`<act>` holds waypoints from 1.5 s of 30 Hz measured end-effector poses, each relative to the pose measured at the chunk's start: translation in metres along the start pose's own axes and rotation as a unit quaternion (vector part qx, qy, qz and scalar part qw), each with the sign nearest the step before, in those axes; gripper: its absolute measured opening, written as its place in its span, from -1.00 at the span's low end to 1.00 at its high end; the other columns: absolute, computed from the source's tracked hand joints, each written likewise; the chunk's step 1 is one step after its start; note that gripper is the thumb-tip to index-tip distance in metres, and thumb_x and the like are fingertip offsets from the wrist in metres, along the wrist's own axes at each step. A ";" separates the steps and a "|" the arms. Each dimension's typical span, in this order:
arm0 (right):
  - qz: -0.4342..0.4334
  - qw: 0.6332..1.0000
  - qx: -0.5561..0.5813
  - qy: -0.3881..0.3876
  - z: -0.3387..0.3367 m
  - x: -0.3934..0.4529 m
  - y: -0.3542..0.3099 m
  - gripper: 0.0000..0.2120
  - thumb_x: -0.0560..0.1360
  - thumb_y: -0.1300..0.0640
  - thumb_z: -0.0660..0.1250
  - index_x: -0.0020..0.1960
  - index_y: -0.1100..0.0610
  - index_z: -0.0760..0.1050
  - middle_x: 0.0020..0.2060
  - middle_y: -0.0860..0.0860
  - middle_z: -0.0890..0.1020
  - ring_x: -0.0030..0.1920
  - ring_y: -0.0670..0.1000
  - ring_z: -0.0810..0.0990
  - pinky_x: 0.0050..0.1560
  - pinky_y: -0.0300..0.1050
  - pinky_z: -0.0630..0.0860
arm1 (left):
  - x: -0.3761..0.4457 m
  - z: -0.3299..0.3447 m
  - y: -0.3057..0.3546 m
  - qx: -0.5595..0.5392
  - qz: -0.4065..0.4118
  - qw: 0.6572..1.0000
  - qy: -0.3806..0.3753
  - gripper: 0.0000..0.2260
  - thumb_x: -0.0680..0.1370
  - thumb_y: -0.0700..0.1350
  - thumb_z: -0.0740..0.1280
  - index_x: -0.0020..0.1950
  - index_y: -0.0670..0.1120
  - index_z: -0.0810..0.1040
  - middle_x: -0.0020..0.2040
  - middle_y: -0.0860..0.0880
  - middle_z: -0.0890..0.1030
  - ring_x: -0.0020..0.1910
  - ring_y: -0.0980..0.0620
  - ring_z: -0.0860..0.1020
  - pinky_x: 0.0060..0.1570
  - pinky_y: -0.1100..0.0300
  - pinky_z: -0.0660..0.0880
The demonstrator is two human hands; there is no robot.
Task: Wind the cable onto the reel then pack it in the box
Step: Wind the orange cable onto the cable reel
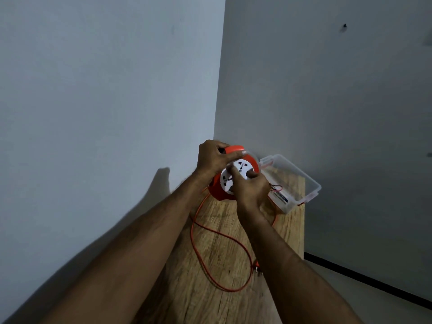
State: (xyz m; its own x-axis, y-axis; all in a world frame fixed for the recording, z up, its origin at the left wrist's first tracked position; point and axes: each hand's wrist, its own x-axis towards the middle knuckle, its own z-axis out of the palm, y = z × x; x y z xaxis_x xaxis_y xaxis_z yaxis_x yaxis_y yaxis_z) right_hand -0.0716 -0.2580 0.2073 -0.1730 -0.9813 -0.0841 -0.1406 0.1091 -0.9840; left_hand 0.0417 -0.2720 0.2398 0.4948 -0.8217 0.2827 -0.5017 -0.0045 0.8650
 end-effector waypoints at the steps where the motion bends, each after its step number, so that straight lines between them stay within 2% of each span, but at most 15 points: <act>1: 0.063 0.997 0.045 -0.007 0.003 0.002 0.000 -0.37 0.21 -0.24 0.63 0.05 0.16 0.57 -0.05 0.04 0.69 -0.02 0.07 0.71 -0.07 0.03 0.71 | 0.000 0.001 0.000 0.006 0.005 1.000 0.001 -0.62 0.36 0.15 0.61 -0.26 -0.18 0.70 -0.41 0.07 0.60 -0.44 0.28 0.55 -0.40 0.39 0.46; 3: 0.178 0.970 0.167 -0.015 0.008 0.004 -0.004 -0.46 0.26 -0.13 0.66 0.00 0.20 0.54 -0.10 0.08 0.67 -0.08 0.13 0.71 -0.12 0.08 0.72 | -0.001 0.004 -0.001 0.018 0.014 1.000 -0.003 -0.60 0.37 0.18 0.59 -0.24 -0.18 0.70 -0.38 0.01 0.64 -0.39 0.21 0.60 -0.34 0.28 0.55; 5: 0.265 0.927 0.265 -0.024 0.010 0.007 -0.009 -0.41 0.33 -0.03 0.65 0.19 0.22 0.50 -0.01 0.12 0.65 -0.10 0.15 0.68 -0.18 0.12 0.71 | -0.002 0.005 0.000 0.027 0.015 0.999 -0.010 -0.57 0.38 0.19 0.58 -0.17 -0.20 0.72 -0.28 -0.06 0.70 -0.33 0.07 0.66 -0.25 0.14 0.63; 8: 0.267 0.925 0.269 -0.037 0.003 0.008 -0.012 -0.46 0.37 0.04 0.63 0.19 0.16 0.43 0.04 0.13 0.64 -0.02 0.18 0.67 -0.13 0.16 0.71 | -0.002 0.003 0.001 0.010 -0.011 1.000 -0.019 -0.64 0.40 0.15 0.58 -0.14 -0.16 0.73 -0.25 0.00 0.70 -0.37 0.15 0.64 -0.25 0.20 0.64; 10: 0.177 0.964 0.192 -0.046 -0.011 -0.003 -0.013 -0.59 0.41 0.03 0.60 0.08 0.15 0.48 -0.02 0.09 0.68 -0.04 0.11 0.70 -0.12 0.11 0.72 | -0.001 0.001 0.001 -0.026 -0.046 0.999 -0.015 -0.67 0.38 0.16 0.59 -0.18 -0.11 0.72 -0.27 0.04 0.72 -0.38 0.11 0.68 -0.25 0.16 0.68; 12: -0.042 0.999 0.027 -0.022 -0.026 -0.010 -0.008 -0.71 0.46 0.01 0.55 0.04 0.13 0.54 -0.07 0.04 0.70 -0.11 -0.01 0.69 -0.17 -0.01 0.70 | 0.002 -0.002 0.001 -0.054 -0.065 0.996 -0.004 -0.68 0.37 0.18 0.59 -0.19 -0.07 0.73 -0.27 0.03 0.73 -0.35 0.07 0.70 -0.22 0.08 0.70; 15: -0.397 0.897 -0.195 -0.027 -0.040 -0.005 0.003 -0.78 0.49 0.16 0.50 0.09 0.14 0.56 -0.01 0.04 0.66 -0.04 -0.02 0.64 -0.06 -0.08 0.62 | 0.006 -0.006 0.003 -0.037 -0.054 0.998 -0.010 -0.72 0.38 0.20 0.58 -0.20 0.01 0.70 -0.26 0.06 0.72 -0.34 0.11 0.69 -0.25 0.19 0.68; 17: -0.514 0.795 -0.315 -0.073 -0.040 0.002 0.008 -0.65 0.45 0.24 0.48 0.23 0.15 0.56 0.18 0.14 0.60 0.16 0.13 0.60 0.13 0.08 0.58 | 0.007 -0.005 0.005 -0.027 -0.043 0.999 -0.011 -0.71 0.38 0.20 0.58 -0.21 -0.01 0.70 -0.27 0.05 0.71 -0.34 0.12 0.68 -0.29 0.23 0.63; 20: -0.562 0.702 -0.420 -0.122 -0.041 0.011 0.007 -0.41 0.37 0.35 0.44 0.36 0.05 0.50 0.36 0.20 0.45 0.38 0.21 0.45 0.30 0.29 0.41 | 0.007 -0.002 0.006 -0.024 -0.039 0.999 -0.014 -0.68 0.38 0.18 0.59 -0.16 -0.06 0.71 -0.27 0.06 0.69 -0.32 0.23 0.63 -0.31 0.35 0.53; 25: -0.593 0.670 -0.417 -0.163 -0.046 0.021 -0.003 -0.39 0.31 0.34 0.50 0.32 0.03 0.52 0.40 0.24 0.41 0.39 0.24 0.45 0.31 0.35 0.36 | 0.005 -0.003 0.003 -0.028 -0.042 0.998 -0.030 -0.74 0.36 0.15 0.61 -0.27 -0.01 0.69 -0.36 0.11 0.67 -0.41 0.25 0.61 -0.37 0.39 0.50; 31: -0.593 0.618 -0.475 -0.203 -0.050 0.029 -0.004 -0.40 0.33 0.32 0.56 0.31 -0.03 0.56 0.42 0.20 0.39 0.44 0.25 0.39 0.36 0.39 0.27 | 0.009 -0.007 -0.002 -0.019 -0.047 0.998 -0.036 -0.67 0.32 0.21 0.61 -0.23 -0.04 0.72 -0.26 0.04 0.72 -0.27 0.10 0.70 -0.16 0.12 0.68; 35: -0.604 0.607 -0.484 -0.181 -0.047 0.029 -0.007 -0.54 0.42 0.15 0.56 0.29 -0.07 0.60 0.37 0.16 0.41 0.40 0.20 0.41 0.27 0.31 0.33 | 0.009 -0.006 -0.003 -0.011 -0.047 0.997 -0.052 -0.60 0.33 0.22 0.61 -0.12 -0.10 0.75 -0.20 0.00 0.74 -0.22 0.06 0.71 -0.12 0.09 0.69; 39: -0.612 0.618 -0.468 -0.154 -0.042 0.033 -0.005 -0.54 0.37 0.10 0.56 0.25 -0.06 0.63 0.30 0.19 0.49 0.29 0.24 0.50 0.13 0.20 0.38 | 0.008 -0.007 -0.002 -0.009 -0.031 0.998 -0.046 -0.62 0.32 0.21 0.62 -0.23 -0.12 0.74 -0.33 0.02 0.70 -0.31 0.07 0.68 -0.24 0.13 0.64; 43: -0.590 0.667 -0.435 -0.136 -0.038 0.036 -0.004 -0.42 0.21 0.07 0.52 0.24 -0.02 0.63 0.15 0.18 0.55 0.06 0.20 0.61 0.02 0.07 0.41 | 0.008 -0.004 -0.006 -0.022 -0.026 0.998 -0.047 -0.65 0.34 0.15 0.62 -0.41 -0.05 0.61 -0.52 0.12 0.55 -0.49 0.23 0.49 -0.41 0.31 0.44; 45: -0.564 0.709 -0.404 -0.125 -0.037 0.032 -0.003 -0.44 0.21 0.03 0.53 0.22 0.05 0.64 -0.02 0.15 0.64 -0.10 0.18 0.65 -0.02 0.06 0.53 | 0.009 -0.002 -0.009 -0.026 -0.023 0.998 -0.048 -0.62 0.33 0.19 0.62 -0.34 -0.11 0.66 -0.42 0.00 0.63 -0.43 0.18 0.53 -0.37 0.27 0.50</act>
State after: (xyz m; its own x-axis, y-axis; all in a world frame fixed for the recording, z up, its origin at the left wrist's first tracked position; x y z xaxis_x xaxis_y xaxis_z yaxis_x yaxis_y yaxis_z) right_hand -0.1130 -0.2842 0.2129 0.6578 -0.5035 0.5602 -0.5826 -0.8115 -0.0453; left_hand 0.0521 -0.2787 0.2352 0.4453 -0.8718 0.2041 -0.4417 -0.0156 0.8970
